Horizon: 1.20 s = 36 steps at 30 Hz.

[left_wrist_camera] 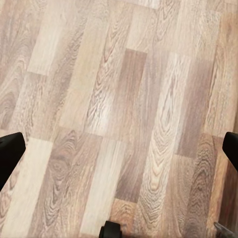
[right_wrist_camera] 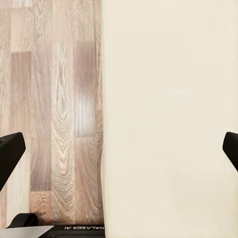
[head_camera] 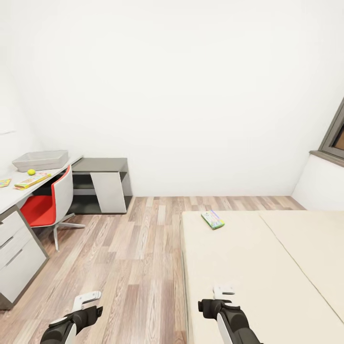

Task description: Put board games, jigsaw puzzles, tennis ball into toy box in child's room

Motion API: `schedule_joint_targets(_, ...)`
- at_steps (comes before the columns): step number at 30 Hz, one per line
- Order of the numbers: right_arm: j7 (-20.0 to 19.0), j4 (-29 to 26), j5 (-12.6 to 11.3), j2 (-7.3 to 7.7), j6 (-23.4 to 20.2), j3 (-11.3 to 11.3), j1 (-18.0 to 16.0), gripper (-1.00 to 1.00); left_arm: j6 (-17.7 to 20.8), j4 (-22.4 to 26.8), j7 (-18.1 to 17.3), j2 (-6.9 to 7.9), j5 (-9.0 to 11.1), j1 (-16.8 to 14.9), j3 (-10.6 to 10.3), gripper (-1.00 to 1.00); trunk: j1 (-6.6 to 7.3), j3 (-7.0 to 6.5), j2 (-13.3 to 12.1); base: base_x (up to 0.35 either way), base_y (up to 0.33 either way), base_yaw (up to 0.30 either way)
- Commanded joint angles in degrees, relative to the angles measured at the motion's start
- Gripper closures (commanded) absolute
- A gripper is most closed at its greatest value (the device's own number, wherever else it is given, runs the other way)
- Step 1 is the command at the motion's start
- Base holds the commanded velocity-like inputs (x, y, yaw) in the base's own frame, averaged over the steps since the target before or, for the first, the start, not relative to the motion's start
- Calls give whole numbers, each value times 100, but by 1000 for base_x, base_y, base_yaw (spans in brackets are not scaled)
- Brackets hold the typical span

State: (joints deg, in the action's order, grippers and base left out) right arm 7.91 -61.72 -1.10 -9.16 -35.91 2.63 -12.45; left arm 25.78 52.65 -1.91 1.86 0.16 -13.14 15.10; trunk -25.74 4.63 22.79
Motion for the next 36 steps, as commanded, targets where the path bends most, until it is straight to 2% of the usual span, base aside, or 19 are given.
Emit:
schedule_joint_targets(1, 35, -7, -13, 1, -30, 12, -4, -100, 33, 9, -20, -2, 1, -4, 11, -100, -4, 13, 13, 0, 0, 0)
schedule_joint_targets(36, 35, -7, -13, -4, -30, 15, -7, -100, 33, 9, -20, -2, 1, -4, 11, -100, -4, 13, 13, 0, -17, 0)
